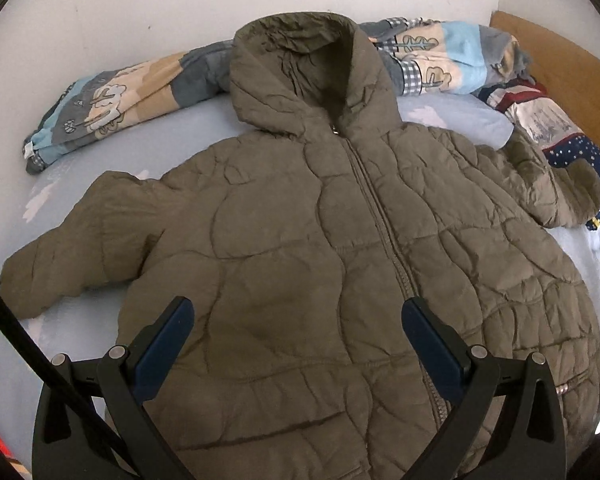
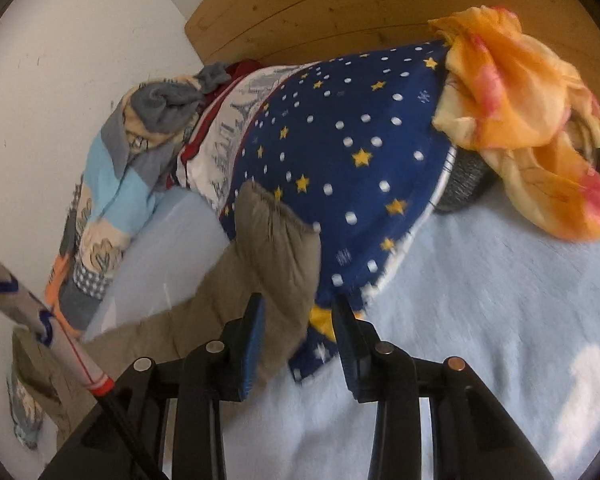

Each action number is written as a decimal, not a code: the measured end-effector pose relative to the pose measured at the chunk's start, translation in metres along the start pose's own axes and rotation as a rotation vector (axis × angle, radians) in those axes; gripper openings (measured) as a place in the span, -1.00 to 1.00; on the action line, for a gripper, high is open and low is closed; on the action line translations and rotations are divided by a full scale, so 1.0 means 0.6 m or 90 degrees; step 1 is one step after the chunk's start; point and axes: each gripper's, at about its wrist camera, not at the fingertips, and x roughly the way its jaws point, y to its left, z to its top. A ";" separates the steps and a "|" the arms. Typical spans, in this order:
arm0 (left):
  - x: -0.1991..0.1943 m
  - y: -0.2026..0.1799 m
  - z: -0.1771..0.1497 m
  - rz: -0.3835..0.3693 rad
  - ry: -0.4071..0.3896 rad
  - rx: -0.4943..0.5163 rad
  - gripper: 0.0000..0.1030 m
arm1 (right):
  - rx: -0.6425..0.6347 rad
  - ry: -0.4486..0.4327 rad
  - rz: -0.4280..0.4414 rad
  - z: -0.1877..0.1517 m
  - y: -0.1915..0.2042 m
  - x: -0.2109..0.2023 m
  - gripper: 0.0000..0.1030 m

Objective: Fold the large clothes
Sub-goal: 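Grasp the brown jacket's sleeve cuff with the right gripper and lift it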

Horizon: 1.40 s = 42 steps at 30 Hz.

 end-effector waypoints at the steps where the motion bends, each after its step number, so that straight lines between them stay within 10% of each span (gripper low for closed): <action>1: 0.002 -0.001 -0.001 0.000 0.002 0.003 1.00 | -0.002 0.001 -0.002 0.004 0.000 0.007 -0.25; 9: 0.026 -0.008 -0.006 -0.002 0.023 0.017 1.00 | -0.005 0.045 -0.007 0.017 0.004 0.095 -0.25; 12: 0.027 -0.009 -0.005 -0.002 0.025 0.019 1.00 | -0.003 0.040 -0.010 0.013 0.010 0.095 -0.61; 25: -0.027 0.006 0.001 -0.001 -0.025 -0.015 1.00 | -0.101 -0.156 0.106 0.041 0.236 -0.170 -0.70; 33: -0.052 0.053 0.005 0.022 -0.043 -0.075 1.00 | -0.189 -0.150 0.290 -0.040 0.429 -0.308 -0.70; 42: -0.066 0.098 0.003 0.041 -0.049 -0.125 1.00 | -0.312 -0.045 0.393 -0.207 0.611 -0.304 -0.70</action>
